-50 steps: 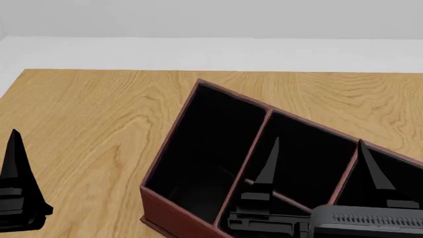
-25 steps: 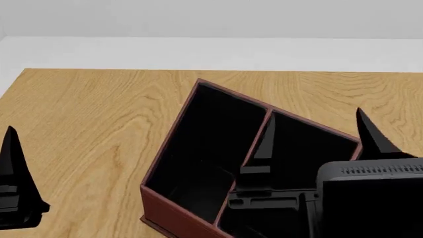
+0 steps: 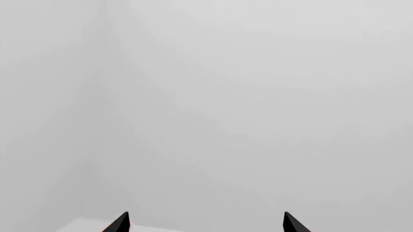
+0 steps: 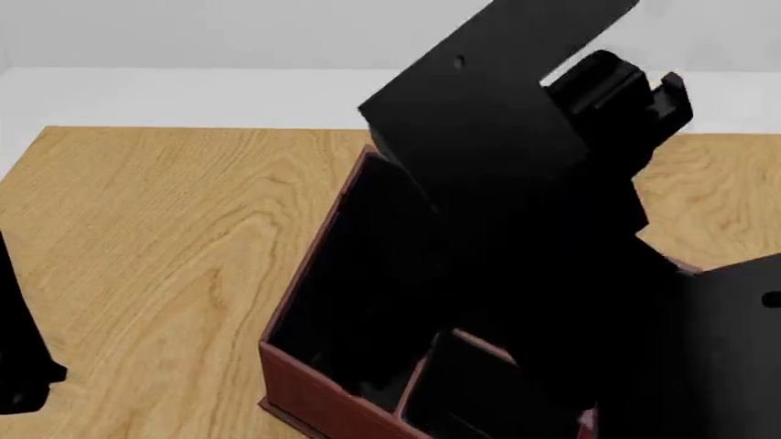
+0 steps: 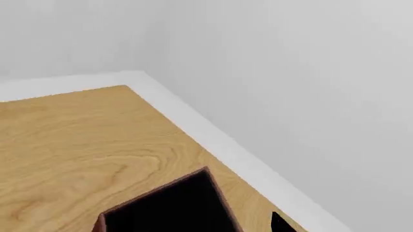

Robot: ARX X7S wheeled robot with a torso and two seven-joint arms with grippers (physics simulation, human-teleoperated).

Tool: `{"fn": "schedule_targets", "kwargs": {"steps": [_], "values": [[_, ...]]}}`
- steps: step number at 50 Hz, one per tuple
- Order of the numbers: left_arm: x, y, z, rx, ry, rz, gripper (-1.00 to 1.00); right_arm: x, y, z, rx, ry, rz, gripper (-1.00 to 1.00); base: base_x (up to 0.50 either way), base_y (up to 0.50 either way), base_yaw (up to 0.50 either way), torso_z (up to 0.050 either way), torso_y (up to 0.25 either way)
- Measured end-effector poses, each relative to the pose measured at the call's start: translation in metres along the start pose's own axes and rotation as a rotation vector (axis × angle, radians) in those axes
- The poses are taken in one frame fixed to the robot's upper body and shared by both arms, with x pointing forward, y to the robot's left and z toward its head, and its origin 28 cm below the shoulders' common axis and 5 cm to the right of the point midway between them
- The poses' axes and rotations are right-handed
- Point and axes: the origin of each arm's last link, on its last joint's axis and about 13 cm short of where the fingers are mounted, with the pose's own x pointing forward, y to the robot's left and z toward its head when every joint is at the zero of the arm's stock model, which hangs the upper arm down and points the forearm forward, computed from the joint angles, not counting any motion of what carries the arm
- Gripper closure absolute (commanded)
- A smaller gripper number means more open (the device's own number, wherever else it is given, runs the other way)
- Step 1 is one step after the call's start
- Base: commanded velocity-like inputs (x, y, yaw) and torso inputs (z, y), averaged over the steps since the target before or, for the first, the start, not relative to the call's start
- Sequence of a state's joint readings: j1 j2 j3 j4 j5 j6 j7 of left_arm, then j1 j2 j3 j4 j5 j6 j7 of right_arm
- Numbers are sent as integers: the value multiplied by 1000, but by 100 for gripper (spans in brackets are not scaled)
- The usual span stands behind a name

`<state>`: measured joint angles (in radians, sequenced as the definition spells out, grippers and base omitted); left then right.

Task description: Pick up the book and place it in the front compartment of the caddy.

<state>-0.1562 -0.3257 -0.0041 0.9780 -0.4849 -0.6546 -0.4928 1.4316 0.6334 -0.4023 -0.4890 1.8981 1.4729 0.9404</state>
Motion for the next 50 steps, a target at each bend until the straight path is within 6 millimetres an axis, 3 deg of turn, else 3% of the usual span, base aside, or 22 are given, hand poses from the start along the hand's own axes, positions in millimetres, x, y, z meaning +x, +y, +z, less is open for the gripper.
{"fn": "schedule_targets", "kwargs": {"steps": [8,18,35,50], "values": [[1,1,2,-8,-15,3,-100,2,-17,31,-207,169,186,-100,0,0,0,0,0],[1,2,3,-15,-27,7,-100,2,-28,46,-395,336,322,-100,0,0,0,0,0],[2,2,2,-25,-32,8,-100,0,-41,55,-569,508,471,-100,0,0,0,0,0],[2,2,-1,-30,-30,9,-100,15,-35,48,-627,583,578,-100,0,0,0,0,0]]}}
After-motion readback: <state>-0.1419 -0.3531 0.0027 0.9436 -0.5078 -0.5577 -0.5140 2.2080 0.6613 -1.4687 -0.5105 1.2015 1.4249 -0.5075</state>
